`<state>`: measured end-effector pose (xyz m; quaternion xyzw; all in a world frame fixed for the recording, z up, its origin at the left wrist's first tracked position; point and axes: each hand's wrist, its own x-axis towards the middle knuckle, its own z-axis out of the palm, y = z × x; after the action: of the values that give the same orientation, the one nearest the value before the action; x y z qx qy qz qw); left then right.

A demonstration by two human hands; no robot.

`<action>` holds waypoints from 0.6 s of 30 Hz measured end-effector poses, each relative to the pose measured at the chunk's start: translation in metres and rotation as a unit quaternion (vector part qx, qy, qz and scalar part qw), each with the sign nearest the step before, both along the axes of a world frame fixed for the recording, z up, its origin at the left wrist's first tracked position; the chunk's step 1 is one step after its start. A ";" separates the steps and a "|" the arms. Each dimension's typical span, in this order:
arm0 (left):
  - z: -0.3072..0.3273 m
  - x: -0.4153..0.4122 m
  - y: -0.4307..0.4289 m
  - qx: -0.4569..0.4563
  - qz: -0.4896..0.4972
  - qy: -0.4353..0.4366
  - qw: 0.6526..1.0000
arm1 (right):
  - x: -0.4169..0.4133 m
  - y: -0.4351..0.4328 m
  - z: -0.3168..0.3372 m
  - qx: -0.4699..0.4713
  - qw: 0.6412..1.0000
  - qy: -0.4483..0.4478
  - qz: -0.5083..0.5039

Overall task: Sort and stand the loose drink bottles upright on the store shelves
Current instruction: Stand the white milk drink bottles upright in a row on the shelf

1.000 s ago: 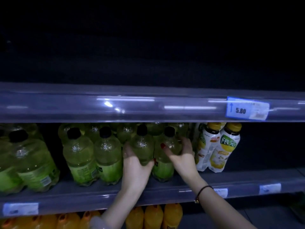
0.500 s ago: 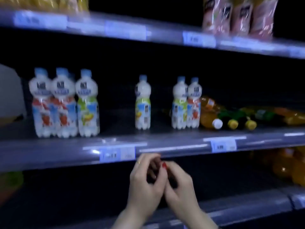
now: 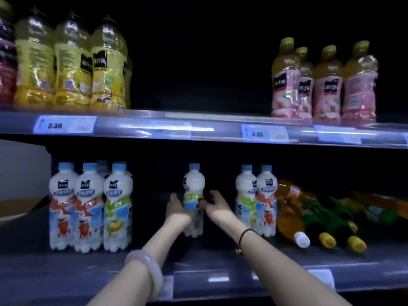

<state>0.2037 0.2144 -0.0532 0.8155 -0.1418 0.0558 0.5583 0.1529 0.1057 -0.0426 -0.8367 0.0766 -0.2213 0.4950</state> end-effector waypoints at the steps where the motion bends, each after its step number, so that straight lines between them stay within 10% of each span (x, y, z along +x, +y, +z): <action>1: -0.010 0.007 0.003 0.006 -0.024 0.017 1.000 | 0.009 0.001 -0.004 0.018 0.999 0.012 0.034; 11: -0.045 0.038 0.039 0.026 0.053 0.009 0.998 | 0.076 0.059 -0.020 0.091 0.974 0.014 0.207; 15: -0.044 0.021 0.029 0.044 0.085 -0.026 0.995 | 0.062 0.048 -0.023 -0.044 0.994 0.013 0.099; 18: -0.031 -0.016 0.011 -0.030 0.170 -0.231 0.958 | 0.018 0.019 -0.012 -0.083 0.978 -0.190 -0.034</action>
<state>0.1876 0.2256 -0.0837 0.7754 -0.1243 0.3407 0.5169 0.1709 0.1250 -0.0542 -0.8144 -0.0092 -0.3983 0.4220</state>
